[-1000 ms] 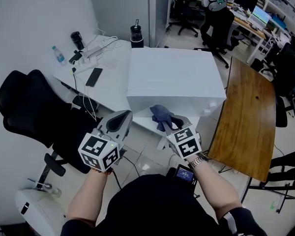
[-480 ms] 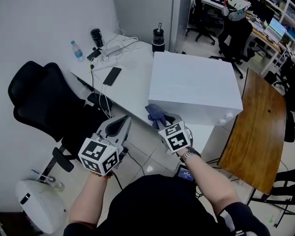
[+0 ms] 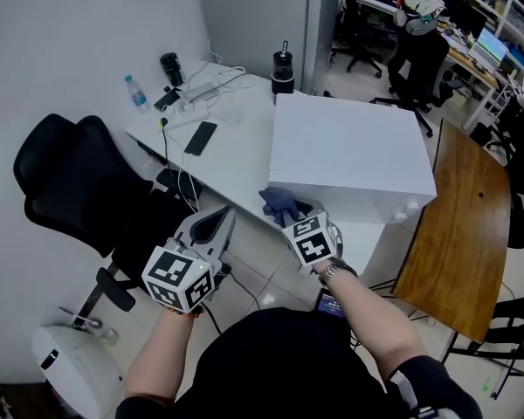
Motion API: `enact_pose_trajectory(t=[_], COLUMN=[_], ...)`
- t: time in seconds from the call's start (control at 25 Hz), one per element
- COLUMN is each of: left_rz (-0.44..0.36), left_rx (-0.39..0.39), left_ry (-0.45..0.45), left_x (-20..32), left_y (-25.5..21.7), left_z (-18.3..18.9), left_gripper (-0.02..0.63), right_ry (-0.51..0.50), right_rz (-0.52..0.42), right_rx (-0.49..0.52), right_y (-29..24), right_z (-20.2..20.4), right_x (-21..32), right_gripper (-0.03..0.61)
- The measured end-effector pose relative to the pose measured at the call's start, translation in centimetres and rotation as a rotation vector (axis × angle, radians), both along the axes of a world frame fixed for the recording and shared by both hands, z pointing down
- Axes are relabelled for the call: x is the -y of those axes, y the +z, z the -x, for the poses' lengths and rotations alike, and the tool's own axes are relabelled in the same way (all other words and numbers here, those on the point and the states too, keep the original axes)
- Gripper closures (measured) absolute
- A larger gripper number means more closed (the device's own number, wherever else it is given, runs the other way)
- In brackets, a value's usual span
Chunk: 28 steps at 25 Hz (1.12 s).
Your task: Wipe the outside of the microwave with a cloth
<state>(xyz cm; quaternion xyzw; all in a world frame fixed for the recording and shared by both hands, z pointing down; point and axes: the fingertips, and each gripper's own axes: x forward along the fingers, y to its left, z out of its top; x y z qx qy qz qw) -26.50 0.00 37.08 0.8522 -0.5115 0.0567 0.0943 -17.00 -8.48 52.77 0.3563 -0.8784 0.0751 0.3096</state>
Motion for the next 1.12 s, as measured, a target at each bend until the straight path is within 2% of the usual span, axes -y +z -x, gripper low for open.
enact_pose_trajectory(t=[0.64,1.12], left_rz=[0.033,0.049], left_rx=[-0.029,-0.032], left_ry=[0.087,0.163], left_x=[0.9,2.1], left_y=[1.3,1.5], left_z=[-2.5,-7.8], left_gripper=[0.609,0.609], right_ry=[0.123,0.238], right_rz=[0.016,0.027], right_rx=[-0.01,-0.017], right_y=[0.1,0.2], right_z=[-5.0,-12.6], right_x=[0.5,1.1], right_gripper=[0.506,0.506])
